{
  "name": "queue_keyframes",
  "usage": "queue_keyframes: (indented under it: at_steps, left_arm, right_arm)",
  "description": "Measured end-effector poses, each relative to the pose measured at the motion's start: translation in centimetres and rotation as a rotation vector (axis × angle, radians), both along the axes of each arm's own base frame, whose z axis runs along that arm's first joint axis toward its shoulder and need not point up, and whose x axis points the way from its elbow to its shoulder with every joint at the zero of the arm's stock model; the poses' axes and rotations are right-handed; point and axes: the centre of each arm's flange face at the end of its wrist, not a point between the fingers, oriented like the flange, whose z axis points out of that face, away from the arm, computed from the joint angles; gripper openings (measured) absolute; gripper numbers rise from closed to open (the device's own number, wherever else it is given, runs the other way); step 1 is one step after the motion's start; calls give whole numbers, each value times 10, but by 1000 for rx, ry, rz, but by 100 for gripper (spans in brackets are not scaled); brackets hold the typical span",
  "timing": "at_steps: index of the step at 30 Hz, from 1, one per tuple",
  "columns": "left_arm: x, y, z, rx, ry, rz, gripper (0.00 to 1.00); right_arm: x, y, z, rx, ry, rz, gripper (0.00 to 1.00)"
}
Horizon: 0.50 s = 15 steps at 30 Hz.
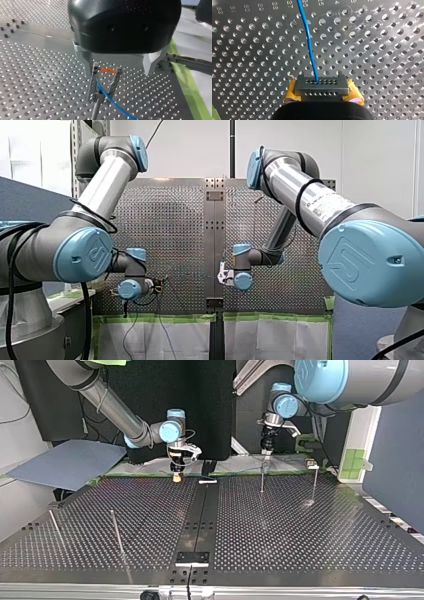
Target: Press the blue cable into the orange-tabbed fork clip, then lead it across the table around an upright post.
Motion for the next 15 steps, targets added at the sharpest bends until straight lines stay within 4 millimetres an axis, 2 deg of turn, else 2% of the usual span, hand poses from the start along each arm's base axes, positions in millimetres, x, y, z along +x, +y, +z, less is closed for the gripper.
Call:
queue_keyframes:
  at_steps: [15]
  left_arm:
    - [-5, -27, -1, 44, 48, -43, 100]
  right_arm:
    - [1, 1, 0, 0, 1, 3, 0]
